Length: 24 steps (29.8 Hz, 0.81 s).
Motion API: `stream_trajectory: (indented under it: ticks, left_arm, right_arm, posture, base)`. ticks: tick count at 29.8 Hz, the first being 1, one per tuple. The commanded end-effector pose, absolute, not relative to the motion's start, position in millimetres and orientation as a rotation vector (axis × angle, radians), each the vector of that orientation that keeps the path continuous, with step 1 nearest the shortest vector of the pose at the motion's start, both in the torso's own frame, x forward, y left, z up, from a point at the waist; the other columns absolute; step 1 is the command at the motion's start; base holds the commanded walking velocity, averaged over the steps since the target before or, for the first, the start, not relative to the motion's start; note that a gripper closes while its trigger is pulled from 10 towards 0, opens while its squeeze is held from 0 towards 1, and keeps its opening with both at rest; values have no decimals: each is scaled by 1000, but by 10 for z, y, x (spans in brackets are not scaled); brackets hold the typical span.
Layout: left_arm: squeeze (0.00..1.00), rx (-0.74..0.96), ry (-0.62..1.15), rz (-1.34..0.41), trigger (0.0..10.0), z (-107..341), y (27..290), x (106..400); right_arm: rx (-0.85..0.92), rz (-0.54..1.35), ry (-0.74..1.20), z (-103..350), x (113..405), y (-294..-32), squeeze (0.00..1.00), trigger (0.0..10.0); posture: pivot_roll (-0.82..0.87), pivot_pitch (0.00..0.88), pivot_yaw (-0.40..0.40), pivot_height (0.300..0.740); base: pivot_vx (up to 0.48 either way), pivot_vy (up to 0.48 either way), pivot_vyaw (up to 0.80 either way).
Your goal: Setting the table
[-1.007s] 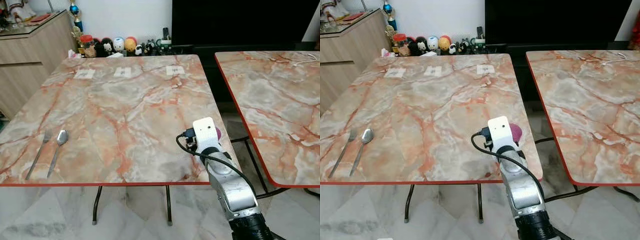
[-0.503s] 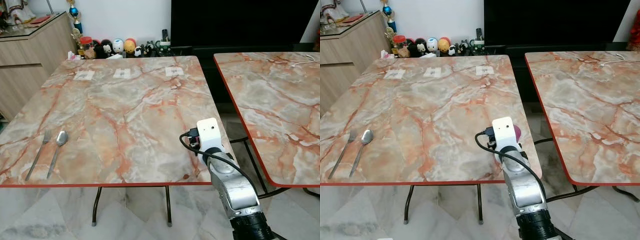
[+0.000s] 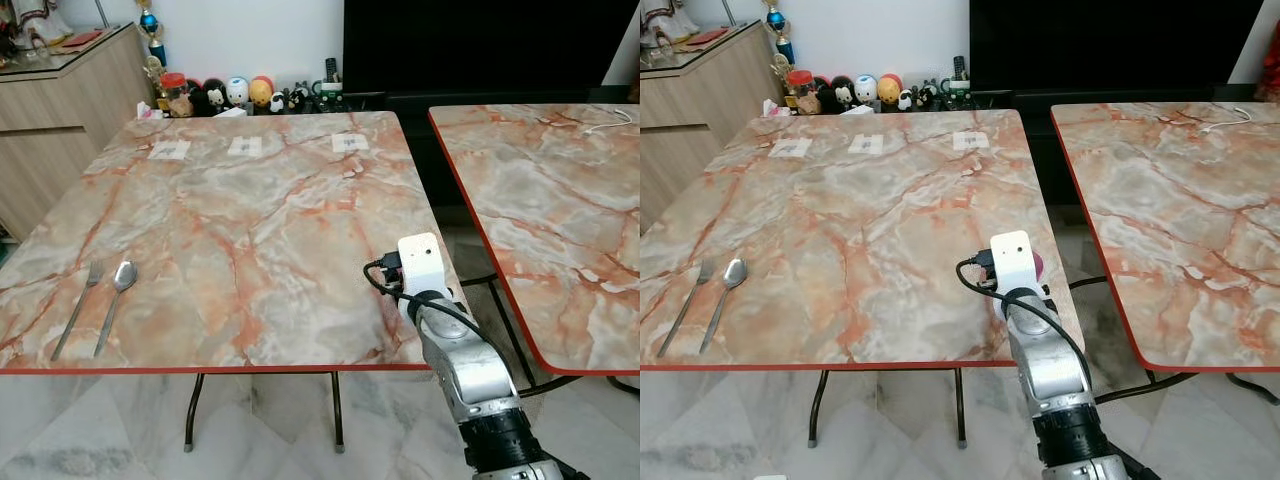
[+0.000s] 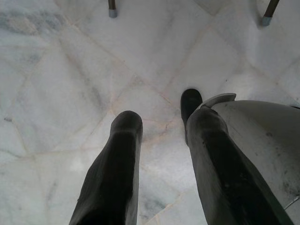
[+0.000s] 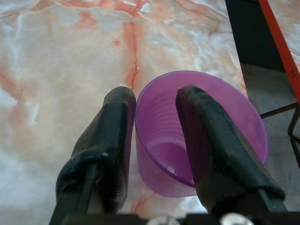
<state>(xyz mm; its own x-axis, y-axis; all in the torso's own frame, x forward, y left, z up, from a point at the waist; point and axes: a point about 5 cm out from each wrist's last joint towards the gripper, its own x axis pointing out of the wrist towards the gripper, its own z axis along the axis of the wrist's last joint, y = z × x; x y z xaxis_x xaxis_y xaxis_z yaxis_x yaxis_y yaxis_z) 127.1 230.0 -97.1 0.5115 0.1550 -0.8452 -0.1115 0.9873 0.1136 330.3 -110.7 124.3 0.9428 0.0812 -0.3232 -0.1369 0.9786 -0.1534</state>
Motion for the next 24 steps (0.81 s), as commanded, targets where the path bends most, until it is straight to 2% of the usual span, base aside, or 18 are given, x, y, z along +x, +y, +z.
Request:
stream_trajectory:
  ticks: [1, 4, 5, 6, 24]
  left_arm:
    - [0, 60, 1033, 161, 10000, -973, 2335, 1240]
    - [0, 60, 1033, 162, 10000, -973, 2339, 1238]
    - [0, 60, 1033, 161, 10000, -973, 2340, 1239]
    - [0, 60, 1032, 162, 10000, -972, 2342, 1238]
    - [0, 64, 1033, 161, 10000, -971, 2349, 1236]
  right_arm:
    - [-169, 116, 313, 1268, 3328, -1090, 0, 10000]
    - [-163, 113, 319, 1254, 3335, -1091, 0, 10000]
    - [-158, 112, 321, 1249, 3337, -1092, 0, 7765]
    - [-153, 113, 323, 1244, 3338, -1094, 0, 0]
    - [-135, 107, 326, 1231, 3350, -1106, 0, 0]
  posture:
    - [-80, 0, 37, 740]
    - [-79, 0, 37, 740]
    - [-79, 0, 37, 740]
    - [-80, 0, 38, 740]
    - [-78, 0, 41, 740]
  base:
    - [0, 0, 0]
    - [0, 0, 0]
    - [0, 0, 0]
    - [0, 0, 0]
    - [0, 0, 0]
